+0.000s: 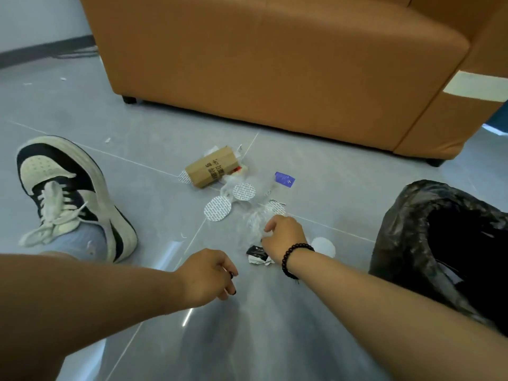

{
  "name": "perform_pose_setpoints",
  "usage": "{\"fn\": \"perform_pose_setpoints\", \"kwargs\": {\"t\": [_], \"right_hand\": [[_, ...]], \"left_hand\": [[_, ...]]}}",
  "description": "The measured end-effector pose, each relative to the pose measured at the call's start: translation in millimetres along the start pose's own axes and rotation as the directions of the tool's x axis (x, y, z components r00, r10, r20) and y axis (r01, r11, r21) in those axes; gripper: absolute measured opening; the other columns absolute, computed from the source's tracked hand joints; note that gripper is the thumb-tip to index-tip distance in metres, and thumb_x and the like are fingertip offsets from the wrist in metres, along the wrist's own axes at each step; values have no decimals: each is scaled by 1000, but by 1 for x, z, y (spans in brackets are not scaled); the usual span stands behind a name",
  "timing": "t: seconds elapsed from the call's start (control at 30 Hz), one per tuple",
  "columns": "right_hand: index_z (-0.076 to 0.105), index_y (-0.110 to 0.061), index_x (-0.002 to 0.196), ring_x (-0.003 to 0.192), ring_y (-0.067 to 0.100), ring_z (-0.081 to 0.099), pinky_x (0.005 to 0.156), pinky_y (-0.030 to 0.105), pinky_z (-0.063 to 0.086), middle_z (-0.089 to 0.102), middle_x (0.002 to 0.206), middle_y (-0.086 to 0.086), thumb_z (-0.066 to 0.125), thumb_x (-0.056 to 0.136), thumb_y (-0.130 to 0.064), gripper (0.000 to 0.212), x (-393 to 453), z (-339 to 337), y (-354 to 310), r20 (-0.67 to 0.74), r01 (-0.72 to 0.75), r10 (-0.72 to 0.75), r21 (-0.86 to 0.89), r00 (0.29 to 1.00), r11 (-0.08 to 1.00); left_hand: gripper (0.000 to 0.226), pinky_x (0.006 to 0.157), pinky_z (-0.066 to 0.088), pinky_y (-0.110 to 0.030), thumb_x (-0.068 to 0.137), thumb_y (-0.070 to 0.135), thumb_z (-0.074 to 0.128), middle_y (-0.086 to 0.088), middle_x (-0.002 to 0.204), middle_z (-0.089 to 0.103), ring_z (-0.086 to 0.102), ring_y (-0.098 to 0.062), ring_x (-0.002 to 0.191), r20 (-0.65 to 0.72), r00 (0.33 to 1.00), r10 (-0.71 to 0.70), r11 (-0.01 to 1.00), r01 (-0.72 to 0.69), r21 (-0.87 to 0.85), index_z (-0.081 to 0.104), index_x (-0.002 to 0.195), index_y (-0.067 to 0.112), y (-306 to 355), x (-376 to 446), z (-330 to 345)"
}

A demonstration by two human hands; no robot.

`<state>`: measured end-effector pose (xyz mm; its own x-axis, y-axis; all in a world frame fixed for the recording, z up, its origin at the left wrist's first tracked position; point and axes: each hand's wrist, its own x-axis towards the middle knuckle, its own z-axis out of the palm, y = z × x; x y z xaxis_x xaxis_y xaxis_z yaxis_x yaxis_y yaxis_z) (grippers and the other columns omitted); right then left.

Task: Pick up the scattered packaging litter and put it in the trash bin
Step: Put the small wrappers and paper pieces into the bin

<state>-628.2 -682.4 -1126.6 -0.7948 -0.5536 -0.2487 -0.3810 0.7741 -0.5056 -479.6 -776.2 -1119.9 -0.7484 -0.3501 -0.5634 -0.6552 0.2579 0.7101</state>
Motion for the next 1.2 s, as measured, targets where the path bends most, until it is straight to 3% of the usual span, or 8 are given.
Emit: {"fn": "perform_pose_setpoints", "kwargs": {"t": [0.1, 0.3, 0.4, 0.57, 0.8, 0.93, 1.1, 1.2], "right_hand": [[53, -13, 114, 112, 25, 47, 89, 35, 47, 45, 122, 7, 56, 87, -20, 28, 13, 27, 13, -5, 39, -41, -166, 999, 985], [47, -17, 115, 110, 23, 43, 82, 33, 47, 40, 117, 3, 63, 79, -46, 49, 12, 57, 27, -15, 2, -4, -148, 1000, 989], [52, -18, 104, 107, 20, 43, 83, 33, 47, 41, 111, 0, 60, 82, -42, 34, 8, 69, 37, -40, 17, -20, -71, 999, 997], [56, -18, 99, 101, 18, 45, 86, 32, 47, 40, 106, -3, 61, 81, -40, 29, -4, 72, 52, -140, -5, 9, 31, 990, 999], [51, -14, 96, 100, 21, 49, 82, 32, 49, 34, 111, 2, 59, 85, -38, 27, -17, 56, 74, -35, -34, 32, -60, 999, 998], [52, -12, 97, 96, 25, 55, 84, 30, 49, 36, 117, 6, 64, 83, -38, 32, -23, 33, 73, 42, -104, 103, 23, 994, 994], [54, -10, 107, 96, 22, 56, 74, 24, 42, 54, 116, 9, 63, 83, -36, 36, -43, -14, 54, 28, -107, 105, 105, 994, 989], [56, -14, 102, 95, 21, 57, 74, 24, 44, 60, 110, 6, 62, 82, -35, 29, -69, -46, 35, 9, -43, 42, 77, 999, 996]], "left_hand": [[20, 62, 54, -22, 87, 4, 45, -3, 81, 73, 68, -12, 66, -171, 985, -10, 1000, 7, -19, 62, 91, 15, -6, 26, -7], [10, 75, 54, -32, 90, 26, 51, -5, 95, 70, 65, -22, 87, -418, 908, -11, 999, 32, 44, 58, 90, 20, -4, 91, -28], [44, 73, 45, -29, 86, 46, 55, -13, 107, 67, 62, -29, 97, -455, 888, -63, 997, 72, 2, 60, 107, 8, 12, 123, -18], [102, 107, 39, -41, 69, 55, 73, -16, 143, 38, 40, -32, 132, -381, 913, -144, 976, 194, 97, 25, 144, 5, 42, 158, 20], [39, 75, 37, -23, 84, 28, 67, -8, 98, 57, 58, -24, 107, -345, 938, 34, 953, 73, 294, 54, 113, 6, 39, 144, 25], [56, 77, 40, -26, 82, 33, 70, -11, 115, 58, 57, -28, 111, -356, 933, 62, 941, 65, 332, 49, 123, 3, 57, 120, 25], [33, 73, 41, -26, 86, 35, 63, -8, 94, 59, 59, -26, 99, -380, 909, 170, 946, -42, 321, 58, 104, 8, 104, 72, 20], [38, 74, 47, -29, 83, 41, 64, -7, 101, 65, 61, -26, 96, -427, 870, 246, 924, -78, 373, 59, 104, 10, 127, 40, 7]]}}
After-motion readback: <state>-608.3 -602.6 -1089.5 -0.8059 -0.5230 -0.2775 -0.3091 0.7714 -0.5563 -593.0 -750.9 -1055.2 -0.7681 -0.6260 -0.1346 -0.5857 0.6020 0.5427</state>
